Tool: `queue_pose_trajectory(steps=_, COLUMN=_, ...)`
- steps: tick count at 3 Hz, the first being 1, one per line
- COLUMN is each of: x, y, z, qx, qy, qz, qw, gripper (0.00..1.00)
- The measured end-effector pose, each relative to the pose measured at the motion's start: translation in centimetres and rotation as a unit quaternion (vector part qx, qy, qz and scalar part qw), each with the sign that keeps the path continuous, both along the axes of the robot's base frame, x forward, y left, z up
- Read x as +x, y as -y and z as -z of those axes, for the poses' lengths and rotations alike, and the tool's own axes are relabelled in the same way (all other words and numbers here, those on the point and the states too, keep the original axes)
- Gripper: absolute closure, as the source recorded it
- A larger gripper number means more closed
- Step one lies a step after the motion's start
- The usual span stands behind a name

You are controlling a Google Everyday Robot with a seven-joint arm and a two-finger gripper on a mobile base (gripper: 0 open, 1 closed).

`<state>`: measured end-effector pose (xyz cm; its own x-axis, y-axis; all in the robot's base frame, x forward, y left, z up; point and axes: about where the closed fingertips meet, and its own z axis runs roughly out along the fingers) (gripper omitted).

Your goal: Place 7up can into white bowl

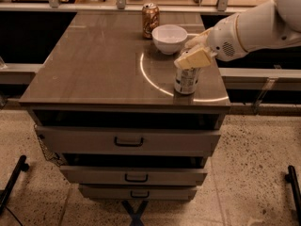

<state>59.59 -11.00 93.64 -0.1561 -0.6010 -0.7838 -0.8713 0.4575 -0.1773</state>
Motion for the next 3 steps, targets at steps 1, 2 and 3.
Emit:
queue_pose_trajectory(steps=1, x=0.0, y=0.7, z=-1.6, qx=-0.030, qy=0.036, qz=0.007, qw=0.9989, gripper=0.80)
queue_pose_trajectory(steps=2, x=0.4, y=0.8, z=-4.6, qx=-0.041, qy=0.069, qz=0.004, qw=0.9968, gripper=1.00)
queue_pose_trajectory(steps=3, x=1.5, y=0.2, z=-9.6, qx=-0.037, qy=0.108, qz=-0.009, qw=0.9935, gripper=1.00)
